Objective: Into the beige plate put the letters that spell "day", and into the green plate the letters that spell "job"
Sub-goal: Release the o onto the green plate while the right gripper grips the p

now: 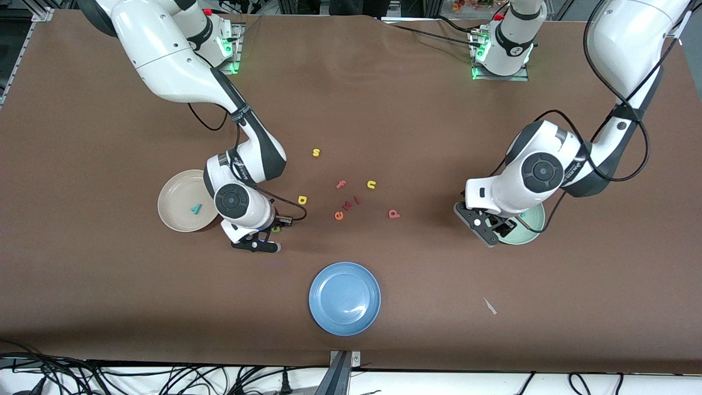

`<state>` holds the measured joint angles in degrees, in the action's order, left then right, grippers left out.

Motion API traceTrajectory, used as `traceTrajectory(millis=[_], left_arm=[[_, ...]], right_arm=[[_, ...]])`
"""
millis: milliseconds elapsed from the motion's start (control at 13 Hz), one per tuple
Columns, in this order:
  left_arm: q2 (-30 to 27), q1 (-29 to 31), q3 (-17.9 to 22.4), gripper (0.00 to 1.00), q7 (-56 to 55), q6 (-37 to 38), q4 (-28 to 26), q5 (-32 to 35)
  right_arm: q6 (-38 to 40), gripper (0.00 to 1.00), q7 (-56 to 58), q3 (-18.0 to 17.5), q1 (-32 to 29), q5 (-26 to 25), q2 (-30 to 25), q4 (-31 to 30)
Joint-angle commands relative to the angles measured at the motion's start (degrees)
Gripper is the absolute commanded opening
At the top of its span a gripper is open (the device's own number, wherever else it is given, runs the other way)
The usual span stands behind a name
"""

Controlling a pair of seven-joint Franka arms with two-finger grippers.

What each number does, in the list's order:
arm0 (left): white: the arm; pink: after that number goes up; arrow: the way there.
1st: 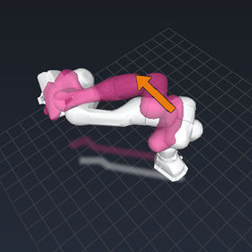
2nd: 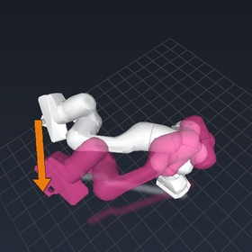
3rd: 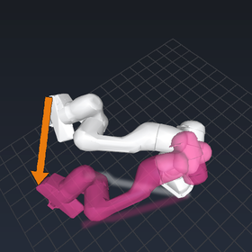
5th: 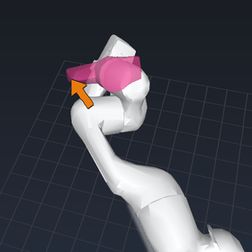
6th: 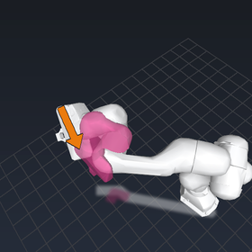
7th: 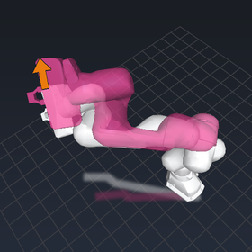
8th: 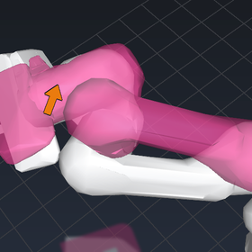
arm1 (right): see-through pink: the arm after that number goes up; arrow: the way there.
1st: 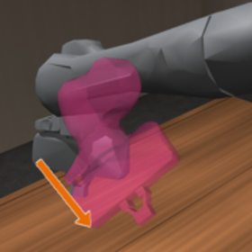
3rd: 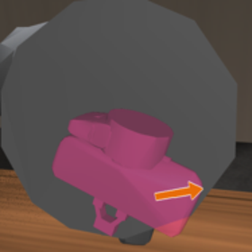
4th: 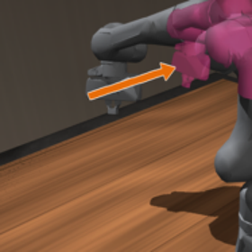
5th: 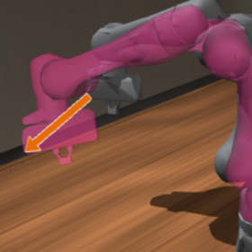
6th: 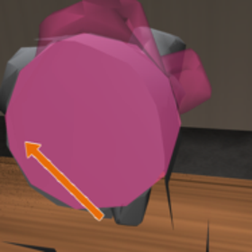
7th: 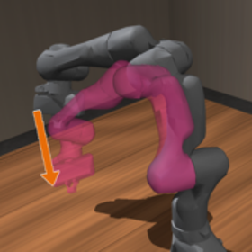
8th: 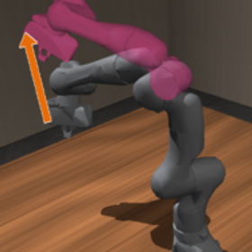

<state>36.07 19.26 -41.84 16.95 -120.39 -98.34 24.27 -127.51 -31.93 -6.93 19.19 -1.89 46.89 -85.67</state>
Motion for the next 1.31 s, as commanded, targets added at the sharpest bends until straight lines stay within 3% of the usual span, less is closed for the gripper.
traceTrajectory(millis=[0, 154, 309, 463, 617, 771, 1080, 1234], left_arm=[[4.35, -3.51, 0.62, 1.00, -1.20, 1.03, 4.90, -1.33], [7.15, -8.33, 2.01, 1.00, -8.48, -0.54, 6.39, -0.11], [8.23, -15.80, 7.01, 1.00, -9.30, -2.66, 9.73, 0.87], [8.75, -19.33, 7.73, 1.00, -8.61, -3.79, 9.74, 0.95], [9.46, -20.13, 8.44, 1.00, -6.42, -8.71, 9.13, 1.65], [10.51, -21.80, 8.53, 1.00, -2.12, -8.99, 9.48, 2.09], [11.21, -23.47, 8.62, 1.00, 6.07, -9.08, 9.04, 2.18], [12.09, -25.32, 8.70, 1.00, 6.17, -9.08, 9.13, 6.29]], right_arm=[[-0.02, 0.19, 0.29, -0.18, 0.23, 0.66, 1.36, 1.47], [-0.10, 0.15, 0.38, -0.18, 0.23, 0.66, 1.27, 1.47], [-0.02, 0.15, 0.38, -0.18, 0.23, 0.66, 1.27, 1.47], [-0.02, 0.15, 0.38, -0.18, 0.23, 0.66, 1.27, 1.47], [-0.02, 0.10, 0.20, -0.18, 0.23, 0.66, 1.27, 1.47], [-0.02, 0.02, 0.11, -0.18, 0.23, 0.66, 1.27, 1.47], [-0.02, 0.00, -0.06, -0.18, 0.23, 0.66, 1.27, 1.47], [-0.02, 0.00, 0.03, -0.18, 0.23, 0.66, 1.27, 1.47]])
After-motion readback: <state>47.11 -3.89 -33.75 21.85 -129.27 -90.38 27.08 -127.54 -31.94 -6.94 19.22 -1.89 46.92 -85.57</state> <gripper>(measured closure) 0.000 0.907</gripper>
